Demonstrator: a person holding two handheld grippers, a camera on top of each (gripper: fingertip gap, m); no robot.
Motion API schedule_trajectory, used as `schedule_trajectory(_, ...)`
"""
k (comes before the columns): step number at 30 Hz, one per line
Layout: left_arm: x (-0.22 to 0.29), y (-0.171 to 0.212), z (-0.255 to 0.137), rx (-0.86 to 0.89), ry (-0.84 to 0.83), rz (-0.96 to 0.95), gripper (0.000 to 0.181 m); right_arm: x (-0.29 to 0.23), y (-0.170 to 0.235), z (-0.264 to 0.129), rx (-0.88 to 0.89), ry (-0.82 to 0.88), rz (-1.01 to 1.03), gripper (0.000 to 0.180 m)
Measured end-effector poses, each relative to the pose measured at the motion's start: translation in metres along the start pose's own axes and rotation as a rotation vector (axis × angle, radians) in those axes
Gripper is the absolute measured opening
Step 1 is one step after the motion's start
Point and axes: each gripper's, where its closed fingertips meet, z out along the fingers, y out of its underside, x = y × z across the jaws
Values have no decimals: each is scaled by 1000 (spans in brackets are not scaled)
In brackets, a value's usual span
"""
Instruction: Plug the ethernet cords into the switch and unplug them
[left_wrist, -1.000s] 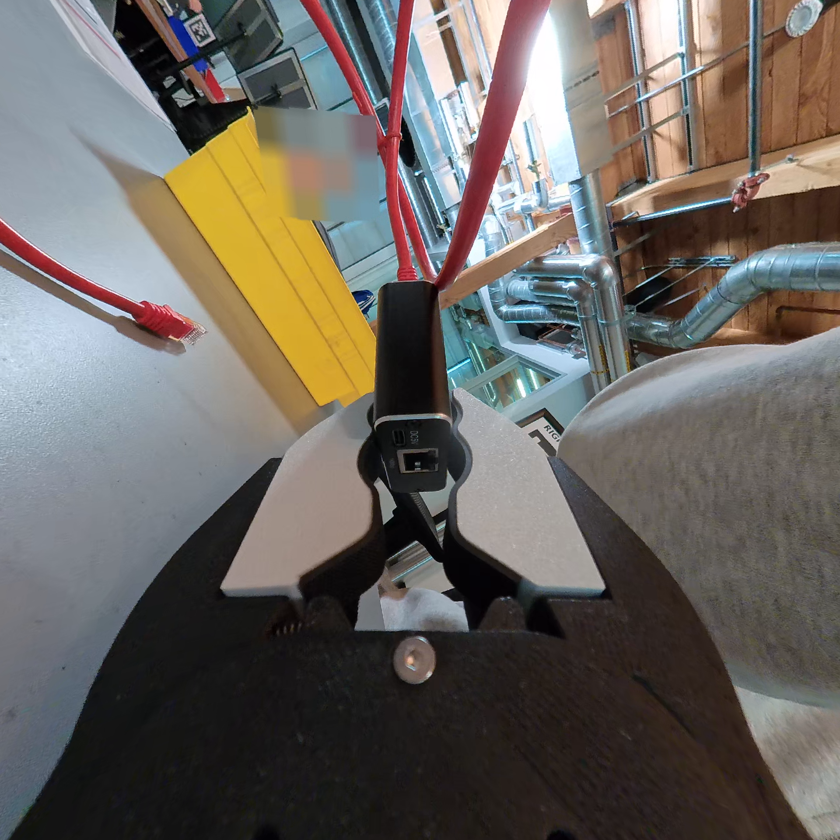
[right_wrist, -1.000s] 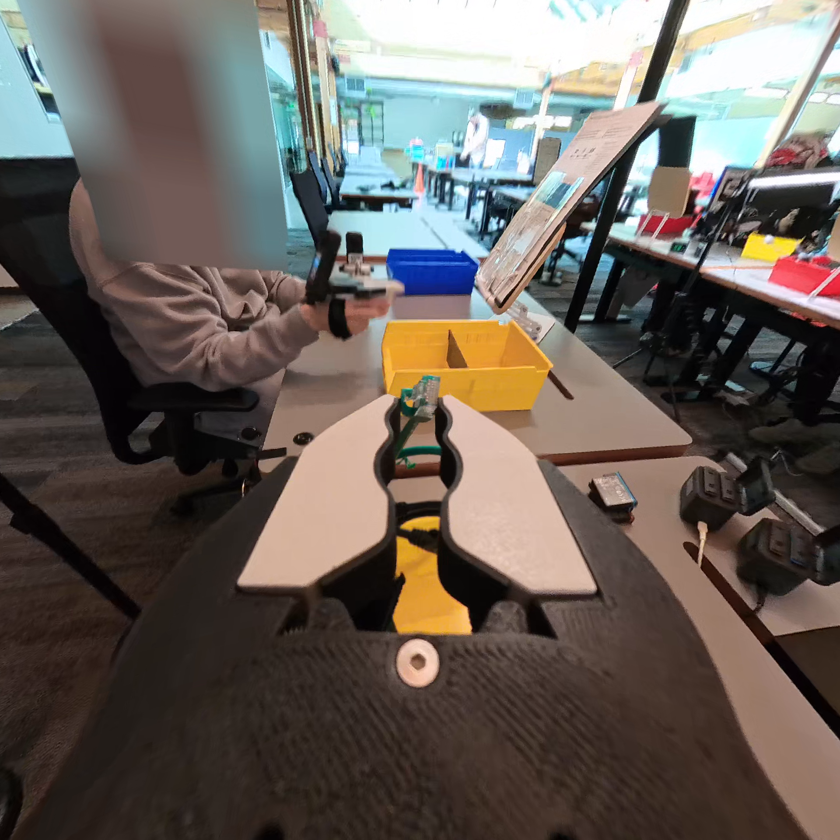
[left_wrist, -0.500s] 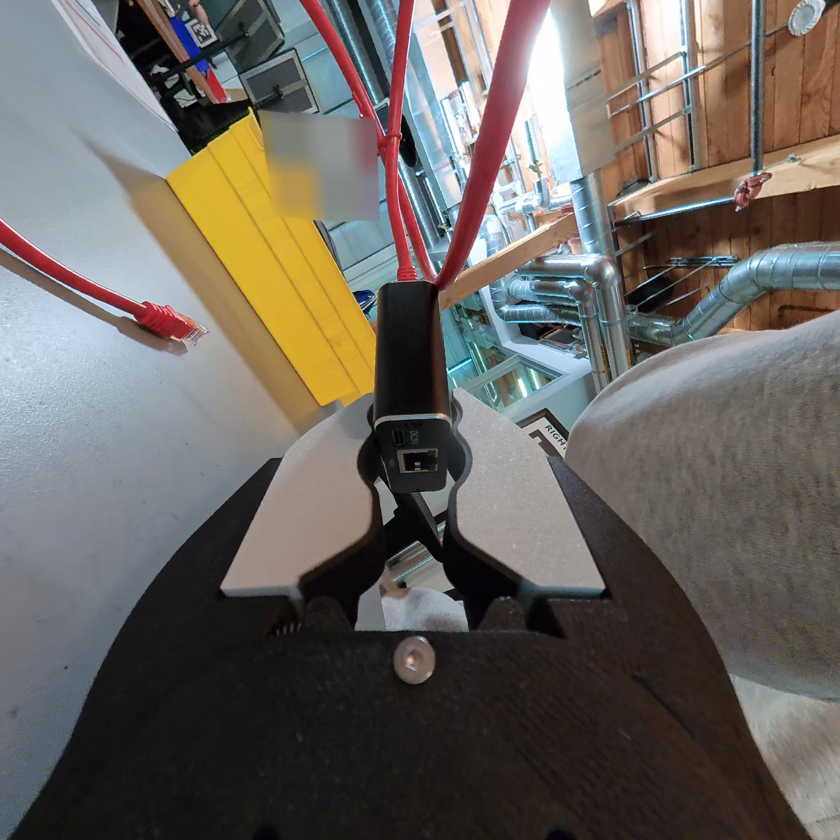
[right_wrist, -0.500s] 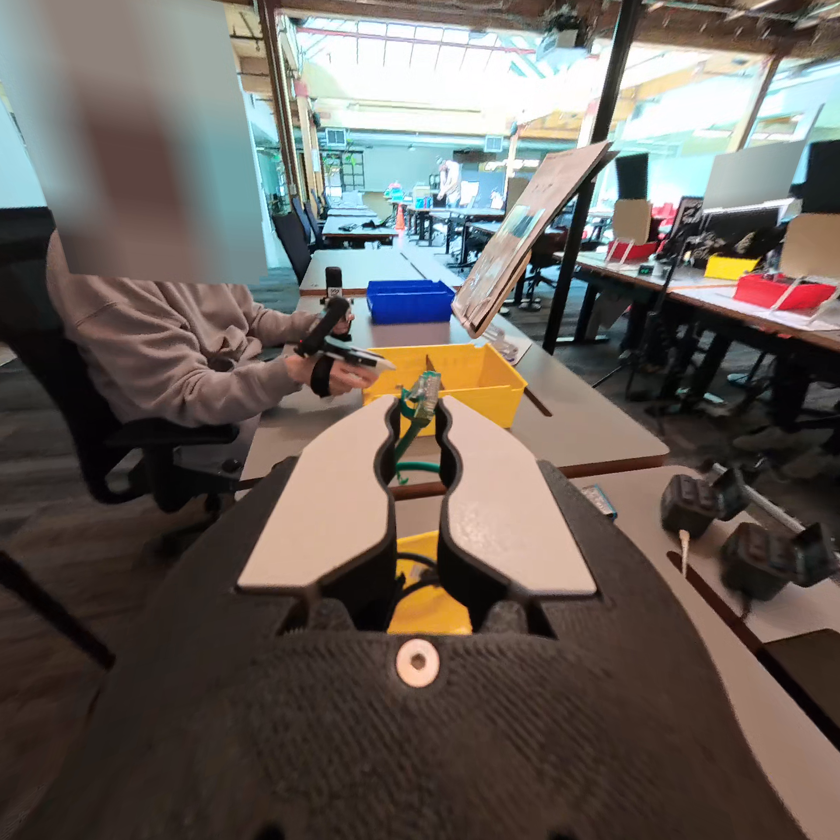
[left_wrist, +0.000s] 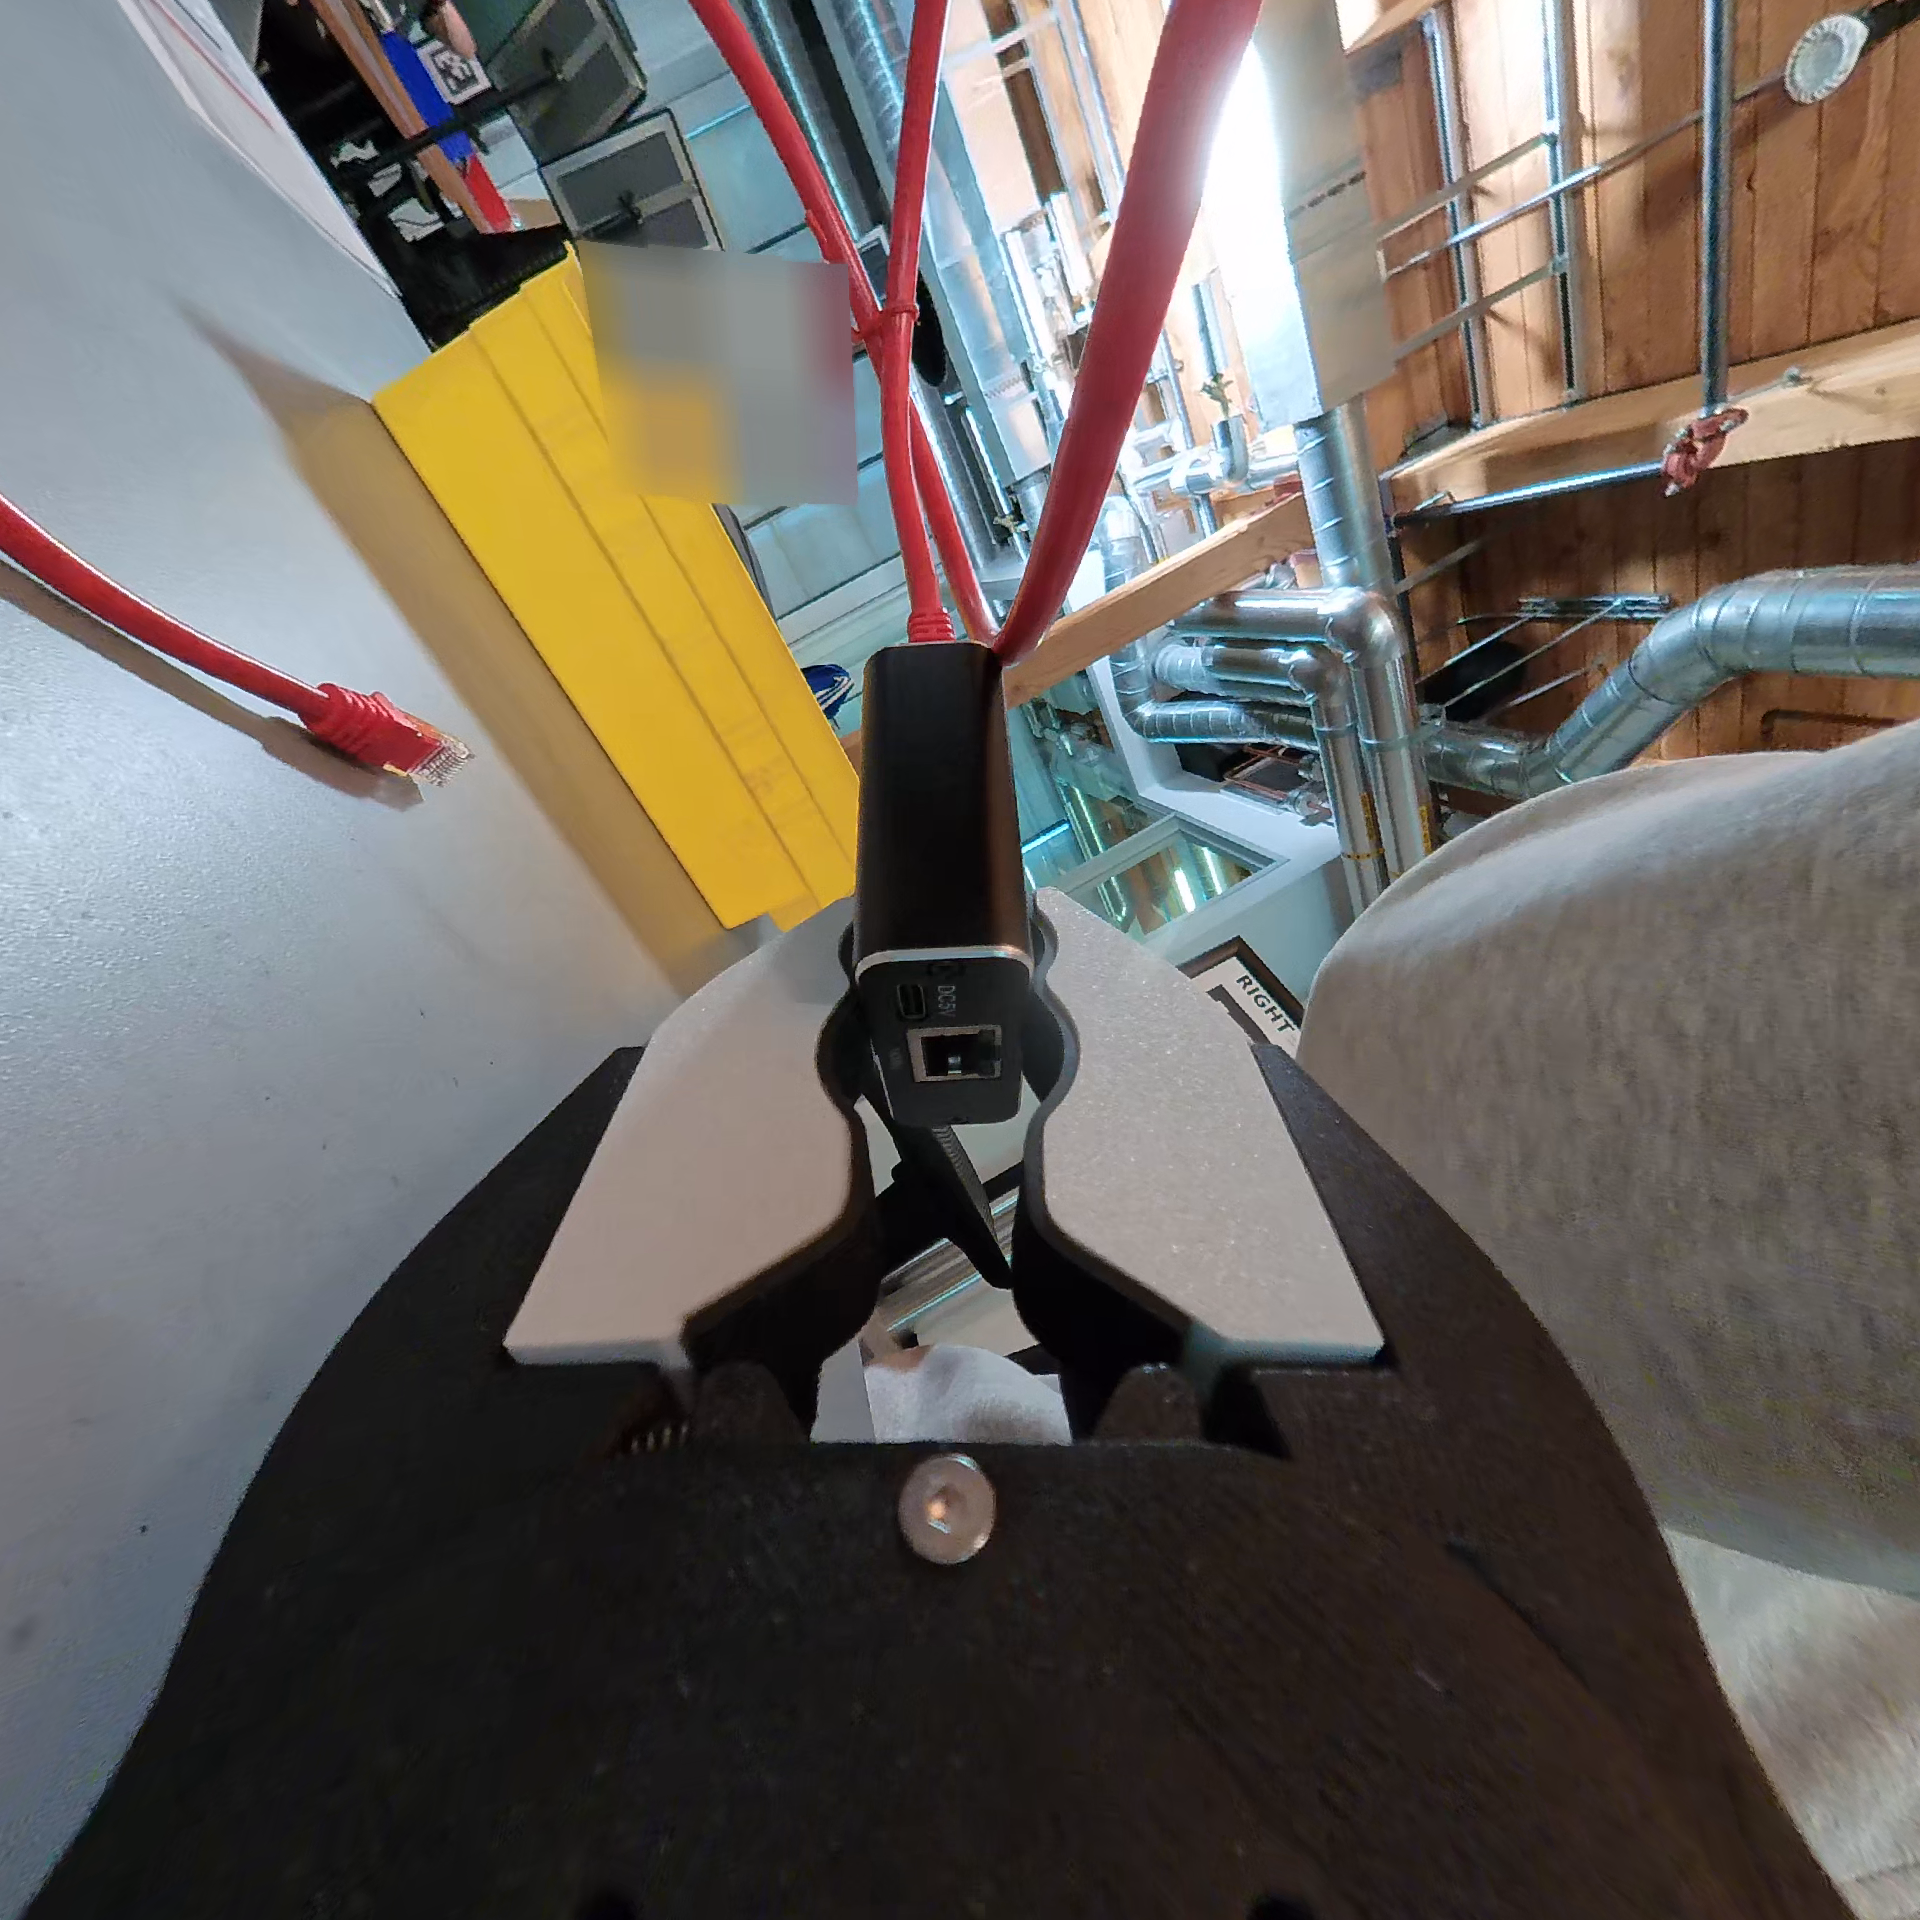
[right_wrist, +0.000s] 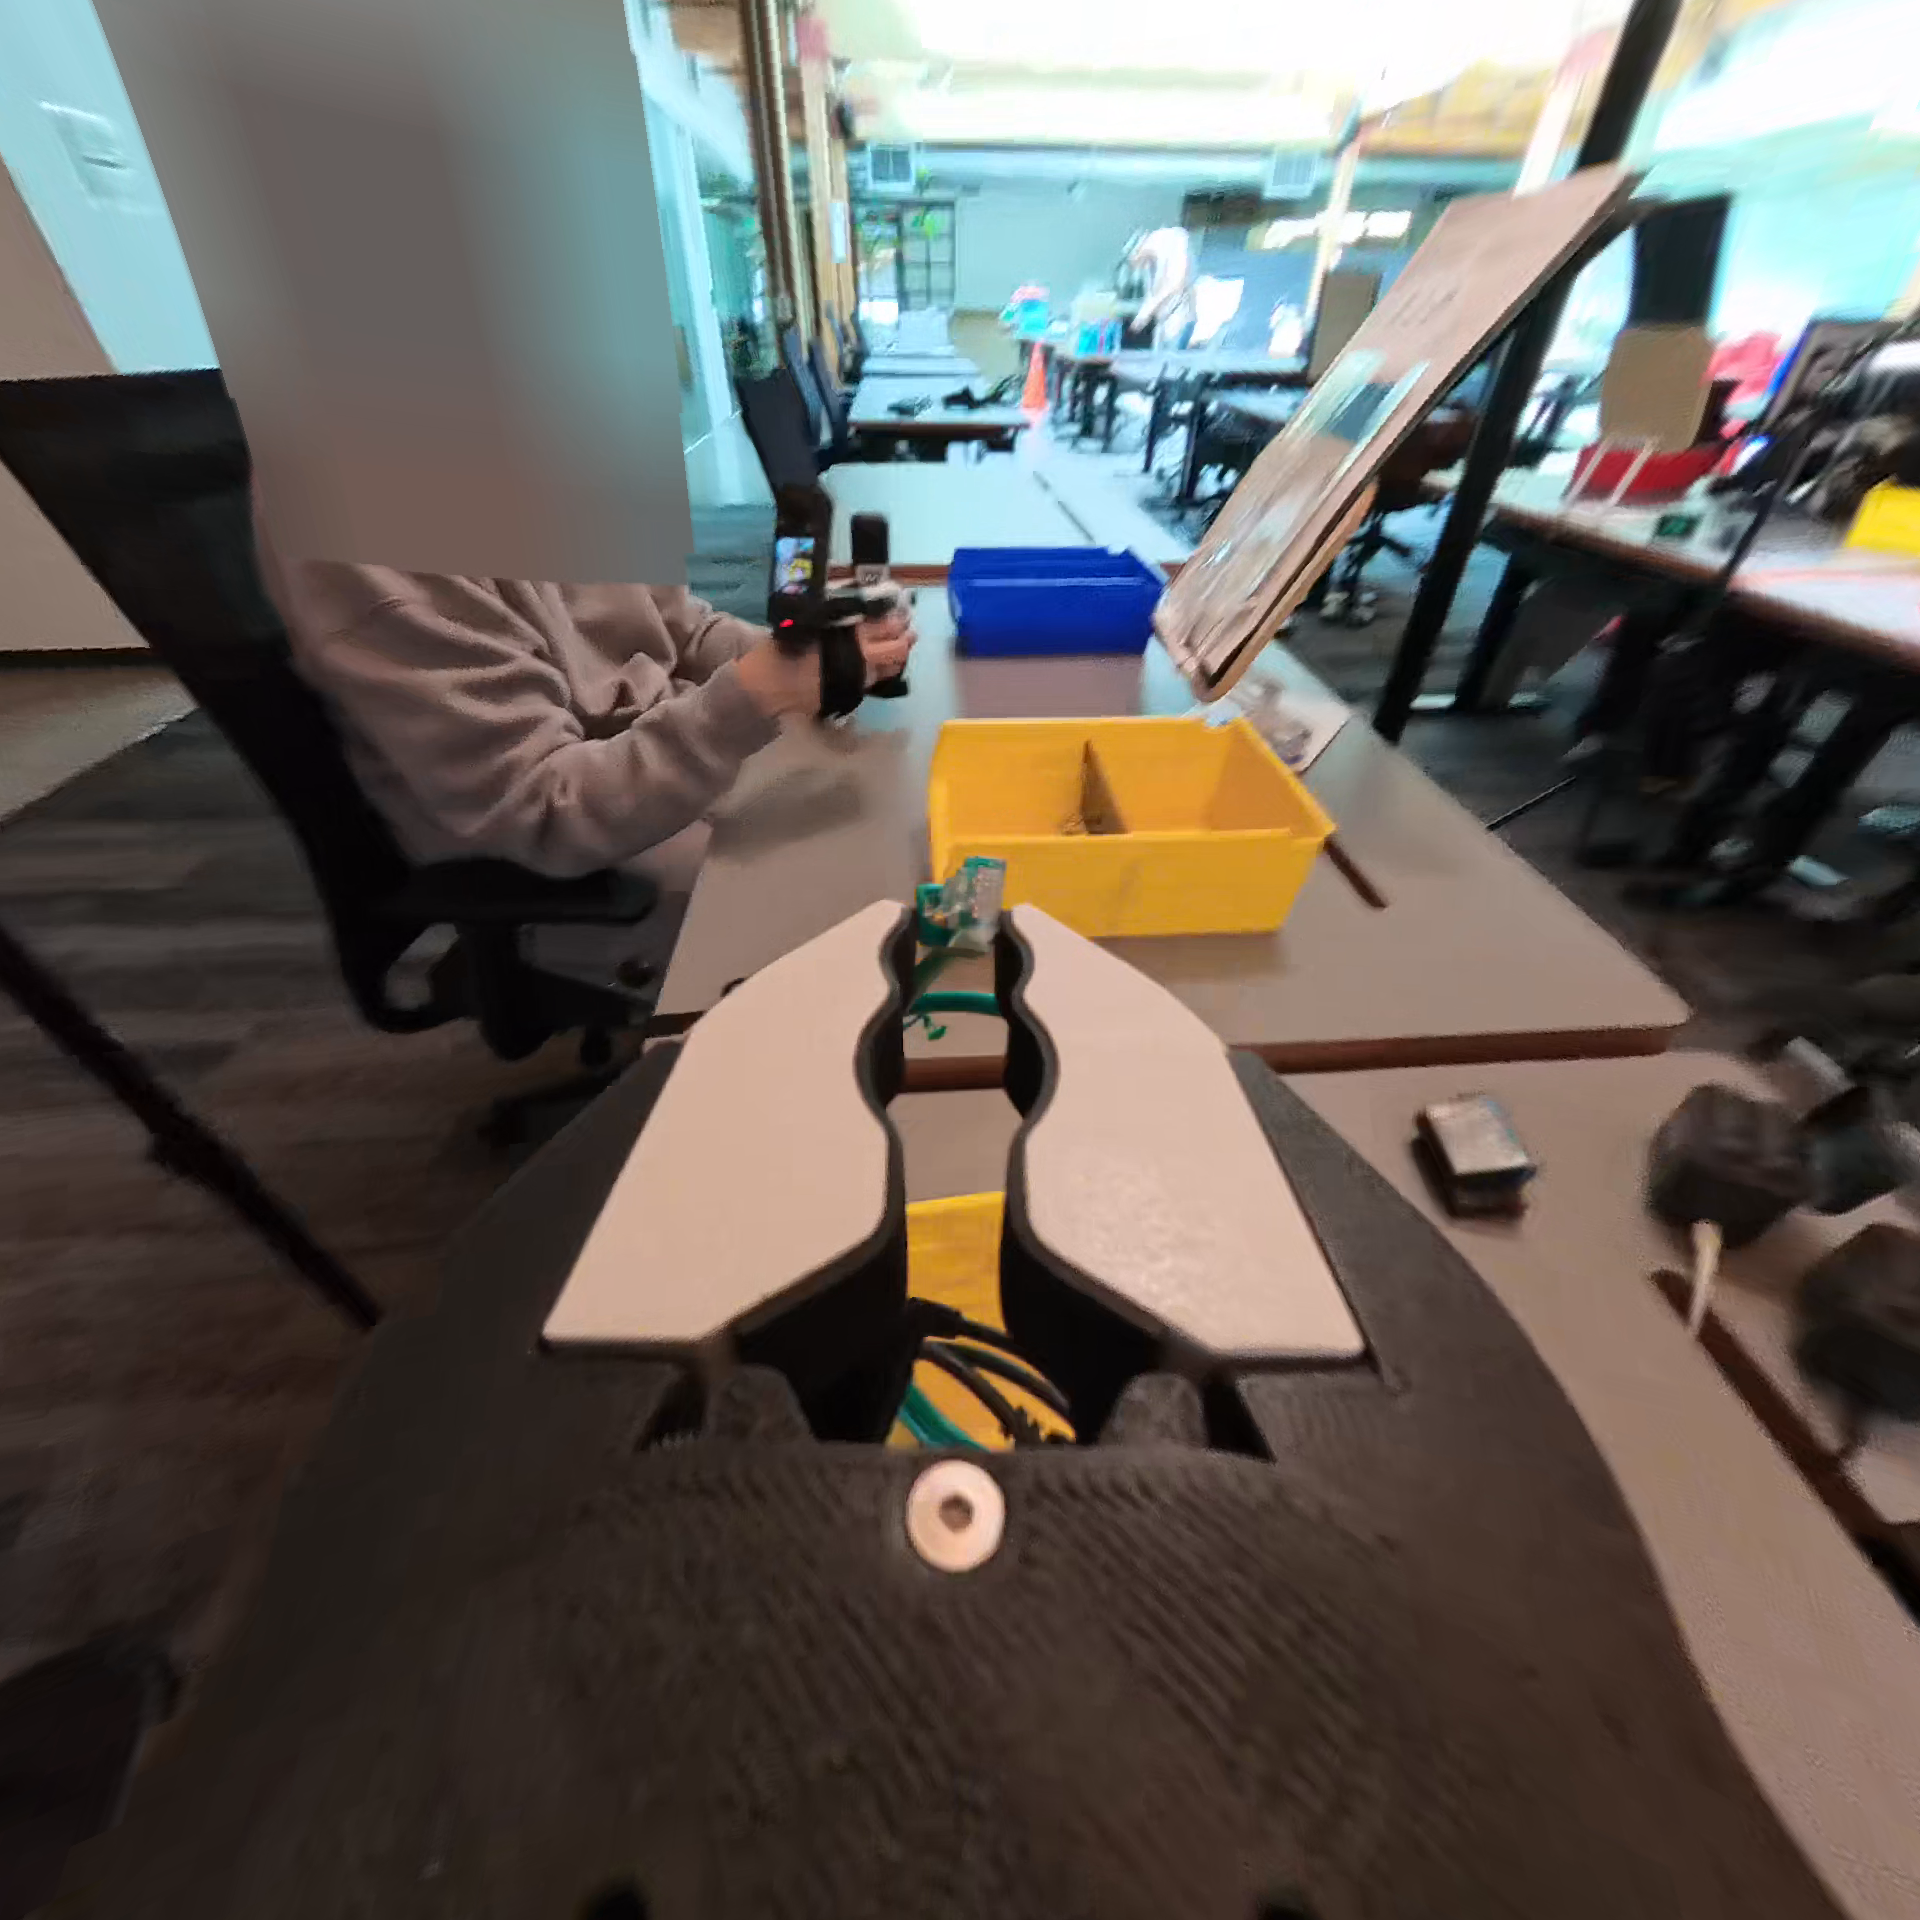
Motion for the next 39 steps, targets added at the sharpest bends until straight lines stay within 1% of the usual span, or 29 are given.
schedule_trajectory(3, 0, 0, 0, 2, 1, 2, 25, 1, -11, -6, 95, 14, -17, 15)
schedule_trajectory(6, 0, 0, 0, 1, 1, 0, 25, -6, -29, -14, 211, -73, 43, 15)
schedule_trajectory(8, 0, 0, 0, 3, 4, -3, 25, -2, -38, -19, 264, -53, 76, 14)
schedule_trajectory(13, 0, -1, -1, 6, 6, -4, 25, 2, -65, -39, 399, -6, 31, 14)
schedule_trajectory(18, 0, -1, -1, 10, 10, -12, 25, 13, -76, -56, 442, 53, 30, 14)
schedule_trajectory(19, 0, -1, 0, 9, 10, -12, 25, 13, -75, -57, 431, 63, 6, 14)
schedule_trajectory(21, 0, -1, 0, 8, 10, -13, 25, 9, -64, -50, 332, 57, -76, 14)
schedule_trajectory(22, 0, -1, 0, 7, 11, -14, 25, 8, -58, -47, 282, 73, -114, 14)
schedule_trajectory(23, 0, -1, 0, 6, 10, -14, 25, 8, -57, -48, 267, 108, -165, 14)
schedule_trajectory(25, 0, -1, 0, 6, 9, -13, 25, 7, -65, -54, 296, 193, -300, 14)
schedule_trajectory(27, 0, -1, 0, 8, 10, -15, 25, -6, -70, -56, 328, 200, -406, 14)
schedule_trajectory(29, 0, -2, 0, 12, 12, -18, 25, -25, -57, -42, 271, 112, -440, 14)
schedule_trajectory(33, 0, -2, 0, 12, 11, -17, 25, -44, -7, -8, 122, -1, -460, 14)
schedule_trajectory(39, 0, -1, 0, 8, 12, -14, 25, -41, 63, 38, -47, -78, -341, 14)
